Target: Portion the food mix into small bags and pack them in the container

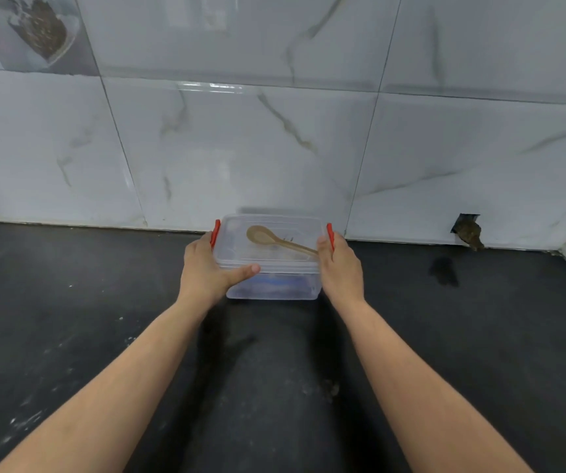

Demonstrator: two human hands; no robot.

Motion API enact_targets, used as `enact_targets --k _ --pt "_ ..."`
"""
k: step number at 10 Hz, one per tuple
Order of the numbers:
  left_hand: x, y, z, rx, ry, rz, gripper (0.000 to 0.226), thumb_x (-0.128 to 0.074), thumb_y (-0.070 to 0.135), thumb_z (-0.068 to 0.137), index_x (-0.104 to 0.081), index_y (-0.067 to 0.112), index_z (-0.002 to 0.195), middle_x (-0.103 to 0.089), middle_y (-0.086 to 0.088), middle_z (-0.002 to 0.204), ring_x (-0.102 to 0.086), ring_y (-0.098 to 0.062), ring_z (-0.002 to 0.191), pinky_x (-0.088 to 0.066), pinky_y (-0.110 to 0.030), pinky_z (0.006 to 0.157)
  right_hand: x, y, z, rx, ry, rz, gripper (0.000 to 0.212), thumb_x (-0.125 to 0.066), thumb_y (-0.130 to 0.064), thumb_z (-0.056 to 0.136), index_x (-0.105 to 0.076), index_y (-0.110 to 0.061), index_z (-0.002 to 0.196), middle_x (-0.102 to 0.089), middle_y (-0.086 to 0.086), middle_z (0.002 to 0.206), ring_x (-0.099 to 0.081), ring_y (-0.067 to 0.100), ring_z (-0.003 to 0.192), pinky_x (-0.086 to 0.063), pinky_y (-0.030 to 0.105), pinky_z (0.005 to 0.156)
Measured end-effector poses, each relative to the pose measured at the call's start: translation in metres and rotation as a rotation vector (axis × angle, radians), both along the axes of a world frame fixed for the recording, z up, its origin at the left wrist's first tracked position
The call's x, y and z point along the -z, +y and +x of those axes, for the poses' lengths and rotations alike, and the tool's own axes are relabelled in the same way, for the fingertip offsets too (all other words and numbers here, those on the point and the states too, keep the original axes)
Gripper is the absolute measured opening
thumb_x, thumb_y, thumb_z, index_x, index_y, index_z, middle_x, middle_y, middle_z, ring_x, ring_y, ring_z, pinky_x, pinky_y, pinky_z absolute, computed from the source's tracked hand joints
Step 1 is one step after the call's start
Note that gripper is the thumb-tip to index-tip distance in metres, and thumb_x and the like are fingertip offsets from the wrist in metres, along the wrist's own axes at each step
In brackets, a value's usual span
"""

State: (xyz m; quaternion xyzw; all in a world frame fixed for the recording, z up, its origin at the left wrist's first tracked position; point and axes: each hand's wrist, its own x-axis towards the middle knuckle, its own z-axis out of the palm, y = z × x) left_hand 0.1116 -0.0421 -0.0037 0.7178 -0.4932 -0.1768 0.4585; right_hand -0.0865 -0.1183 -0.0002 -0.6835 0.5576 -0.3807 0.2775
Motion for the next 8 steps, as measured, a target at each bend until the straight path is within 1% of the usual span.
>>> enact_targets --k 1,2,3,4,5,6,7,8 --pt "0.001 -0.020 0.003 -0.006 0.007 0.008 0.121 -0.076 0.072 0.041 -0.037 0.021 0.143 -0.048 -0.002 0.139 -0.046 -0.020 0.128 -0.043 -0.043 0.105 0.001 -0.020 0.006 0.011 -0.031 0.028 0.054 -0.031 -0.042 0.102 -0.030 -0.015 0.149 -0.044 0.006 0.147 -0.042 0.022 0.133 -0.034 0.030 0.106" --pt "0.001 -0.033 0.006 -0.011 0.004 0.007 0.123 -0.075 0.072 0.041 -0.034 0.020 0.145 -0.048 -0.002 0.139 -0.045 -0.020 0.128 -0.042 -0.043 0.105 0.002 -0.035 0.011 0.029 -0.020 0.038 0.056 -0.030 -0.044 0.101 -0.031 -0.015 0.149 -0.044 0.006 0.147 -0.043 0.023 0.133 -0.034 0.033 0.108" --pt "-0.001 -0.042 0.008 -0.010 -0.001 0.035 0.122 -0.076 0.071 0.043 -0.032 0.021 0.146 -0.047 -0.002 0.140 -0.046 -0.021 0.128 -0.042 -0.046 0.105 0.004 -0.042 0.013 0.037 -0.003 0.030 0.056 -0.030 -0.045 0.101 -0.031 -0.015 0.149 -0.047 0.007 0.144 -0.046 0.023 0.129 -0.038 0.035 0.106" --pt "-0.002 -0.050 0.008 -0.005 -0.004 0.044 0.106 -0.084 0.056 0.053 -0.036 0.020 0.141 -0.049 -0.003 0.137 -0.048 -0.023 0.125 -0.044 -0.047 0.103 0.003 -0.047 0.014 0.032 0.004 0.033 0.056 -0.031 -0.045 0.101 -0.028 -0.018 0.150 -0.044 0.004 0.146 -0.044 0.021 0.131 -0.037 0.035 0.106" --pt "-0.006 -0.052 0.008 -0.001 -0.004 0.053 0.099 -0.085 0.051 0.054 -0.042 0.018 0.136 -0.054 -0.004 0.132 -0.052 -0.023 0.120 -0.046 -0.047 0.101 0.002 -0.051 0.015 0.032 0.019 0.043 0.056 -0.031 -0.045 0.101 -0.028 -0.018 0.150 -0.045 0.005 0.145 -0.045 0.021 0.130 -0.038 0.036 0.105" --pt "-0.006 -0.051 0.004 -0.016 -0.019 0.064 0.110 -0.081 0.062 0.051 -0.035 0.018 0.141 -0.047 -0.004 0.138 -0.047 -0.024 0.125 -0.042 -0.046 0.105 0.002 -0.052 0.014 0.026 0.058 0.067 0.058 -0.031 -0.046 0.100 -0.026 -0.015 0.150 -0.044 0.009 0.144 -0.045 0.024 0.129 -0.040 0.038 0.103" --pt "-0.013 -0.038 -0.007 -0.071 -0.091 0.074 0.110 -0.082 0.047 0.064 -0.020 0.014 0.148 -0.031 -0.007 0.150 -0.032 -0.025 0.137 -0.032 -0.040 0.110 -0.007 -0.043 0.011 0.049 0.166 0.064 0.064 -0.031 -0.047 0.100 -0.021 -0.010 0.151 -0.030 0.013 0.152 -0.035 0.029 0.136 -0.034 0.041 0.110" --pt "-0.030 -0.026 -0.015 -0.106 -0.135 -0.018 0.101 -0.081 0.045 0.068 -0.027 0.012 0.147 -0.035 -0.006 0.149 -0.034 -0.023 0.136 -0.032 -0.036 0.109 -0.023 -0.032 0.010 0.061 0.268 -0.040 0.065 -0.034 -0.048 0.099 -0.027 -0.006 0.148 -0.030 0.013 0.152 -0.032 0.028 0.137 -0.032 0.044 0.111"
